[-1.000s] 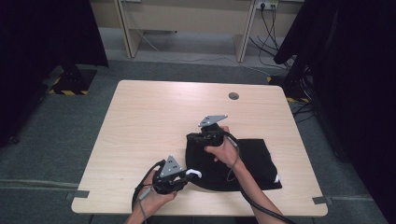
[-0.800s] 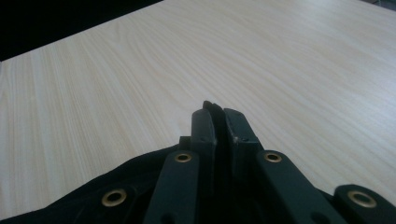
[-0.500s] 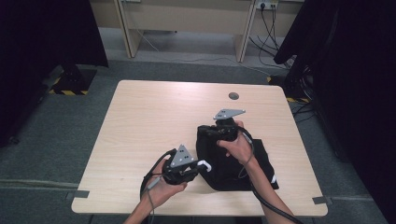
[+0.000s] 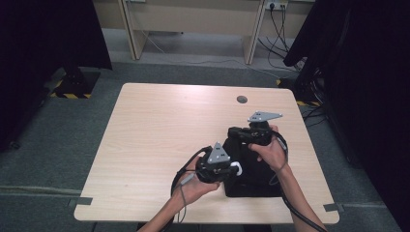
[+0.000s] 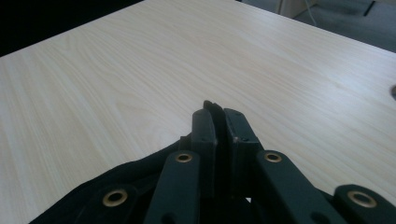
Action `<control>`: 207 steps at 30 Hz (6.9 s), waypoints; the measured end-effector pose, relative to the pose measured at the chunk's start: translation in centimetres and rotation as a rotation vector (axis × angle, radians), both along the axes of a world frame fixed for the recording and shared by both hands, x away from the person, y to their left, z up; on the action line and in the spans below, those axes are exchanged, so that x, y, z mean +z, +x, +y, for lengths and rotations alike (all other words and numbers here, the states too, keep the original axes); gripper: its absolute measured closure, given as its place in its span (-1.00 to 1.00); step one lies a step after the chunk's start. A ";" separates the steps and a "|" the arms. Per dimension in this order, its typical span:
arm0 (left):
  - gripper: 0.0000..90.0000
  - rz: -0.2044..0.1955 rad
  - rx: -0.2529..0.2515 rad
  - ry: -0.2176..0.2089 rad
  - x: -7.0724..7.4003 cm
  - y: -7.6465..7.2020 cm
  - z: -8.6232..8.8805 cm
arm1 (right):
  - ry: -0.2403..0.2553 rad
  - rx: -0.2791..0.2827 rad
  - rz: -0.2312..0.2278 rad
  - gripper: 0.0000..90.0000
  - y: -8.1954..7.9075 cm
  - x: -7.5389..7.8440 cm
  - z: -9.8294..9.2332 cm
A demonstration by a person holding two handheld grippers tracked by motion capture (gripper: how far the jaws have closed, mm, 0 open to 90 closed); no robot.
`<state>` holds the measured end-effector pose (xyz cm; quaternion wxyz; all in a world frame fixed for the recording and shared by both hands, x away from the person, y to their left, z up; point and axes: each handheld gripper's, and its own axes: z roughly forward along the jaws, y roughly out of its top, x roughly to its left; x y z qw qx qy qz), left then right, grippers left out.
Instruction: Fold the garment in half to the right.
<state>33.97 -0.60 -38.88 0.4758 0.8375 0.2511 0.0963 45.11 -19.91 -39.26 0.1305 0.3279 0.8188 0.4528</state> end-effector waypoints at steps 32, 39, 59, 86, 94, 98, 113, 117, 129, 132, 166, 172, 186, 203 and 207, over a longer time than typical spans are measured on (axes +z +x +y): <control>0.75 0.059 -0.106 0.027 -4.4 1.3 -11.0 | -0.110 -0.205 0.022 0.83 -1.7 -2.9 -11.4; 0.22 0.079 -0.131 -0.038 -4.5 1.4 -10.8 | -0.112 -0.268 0.018 0.28 -2.2 -3.1 -12.3; -0.54 0.068 0.089 0.156 -7.8 3.5 -5.8 | -0.122 -0.362 0.139 -0.18 -4.0 -4.7 -12.6; -0.63 0.101 0.157 0.186 -8.2 1.4 1.0 | -0.078 -0.124 0.010 0.89 -3.7 -2.4 -4.3; -0.65 0.114 0.140 0.121 -7.5 1.9 0.8 | -0.020 -0.203 0.062 0.86 -3.9 -3.3 -7.1; -0.65 0.115 0.139 0.119 -7.5 2.0 0.8 | 0.008 -0.258 0.138 0.78 -3.1 -6.0 -8.3; -0.69 0.129 0.198 0.125 -8.0 3.2 2.4 | -0.089 -0.296 0.098 0.11 -3.6 -6.6 -8.8; -0.70 0.123 0.192 0.120 -7.8 2.6 3.2 | -0.092 -0.295 0.056 -0.03 -4.6 -5.1 -8.8; -0.70 0.116 0.236 0.153 -8.0 0.9 8.4 | -0.127 -0.184 0.024 -0.17 -8.4 -4.5 -7.3; -0.71 0.118 0.255 0.168 -8.3 0.6 9.7 | -0.131 -0.168 0.028 -0.19 -8.9 -4.6 -7.2; -0.96 0.094 0.376 0.185 -9.7 -2.3 15.9 | -0.208 -0.129 0.086 -0.35 -9.7 -7.3 -6.3; -1.00 0.100 0.390 0.191 -9.8 -2.5 16.1 | -0.200 -0.131 0.091 -0.36 -9.3 -7.6 -5.9; -1.00 0.099 0.400 0.192 -9.8 -2.3 16.1 | -0.182 -0.061 0.075 -0.36 -7.4 -7.9 -3.7; -1.00 0.098 0.405 0.192 -9.8 -2.3 16.2 | -0.179 0.025 0.065 -0.36 -4.9 -8.1 1.0; -1.00 0.098 0.405 0.192 -9.8 -2.3 16.2 | -0.174 0.034 0.060 -0.36 -4.4 -8.2 1.7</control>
